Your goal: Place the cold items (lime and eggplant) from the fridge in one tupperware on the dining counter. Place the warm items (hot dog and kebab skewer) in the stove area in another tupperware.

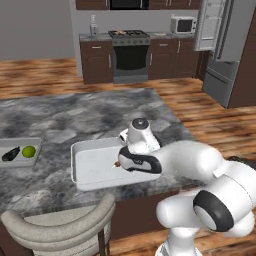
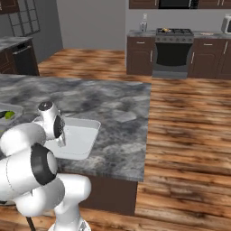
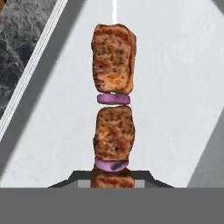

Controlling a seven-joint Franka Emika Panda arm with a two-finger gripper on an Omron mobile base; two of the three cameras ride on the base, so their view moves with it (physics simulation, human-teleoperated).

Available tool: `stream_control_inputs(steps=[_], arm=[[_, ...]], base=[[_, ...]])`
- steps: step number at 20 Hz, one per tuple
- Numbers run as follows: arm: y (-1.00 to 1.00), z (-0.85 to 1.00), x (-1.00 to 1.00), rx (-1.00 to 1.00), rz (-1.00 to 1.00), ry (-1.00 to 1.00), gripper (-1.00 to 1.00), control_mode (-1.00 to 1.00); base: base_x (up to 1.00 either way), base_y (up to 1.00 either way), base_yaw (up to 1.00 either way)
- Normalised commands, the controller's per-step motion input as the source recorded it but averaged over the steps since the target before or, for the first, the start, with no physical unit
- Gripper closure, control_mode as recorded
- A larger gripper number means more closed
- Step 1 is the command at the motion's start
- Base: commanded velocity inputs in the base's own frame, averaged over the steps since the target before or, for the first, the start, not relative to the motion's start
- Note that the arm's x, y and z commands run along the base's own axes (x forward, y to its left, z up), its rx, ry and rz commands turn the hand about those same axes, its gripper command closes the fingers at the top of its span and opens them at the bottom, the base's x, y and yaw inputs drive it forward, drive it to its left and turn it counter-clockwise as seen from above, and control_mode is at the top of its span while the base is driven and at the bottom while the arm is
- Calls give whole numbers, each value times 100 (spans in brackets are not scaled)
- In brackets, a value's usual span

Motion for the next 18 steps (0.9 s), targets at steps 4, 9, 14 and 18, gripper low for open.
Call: stream_control_inputs(steps=[4, 9, 14, 18], arm=[[22, -71, 100, 0, 10, 2, 100, -100], [16, -45, 89, 0, 5, 0, 100, -100], [17, -31, 82, 0, 2, 0, -100, -100], [-22, 2, 15, 4, 3, -4, -100, -100]], base=[[0, 0, 0], [0, 0, 0], [0, 0, 0], [0, 0, 0]])
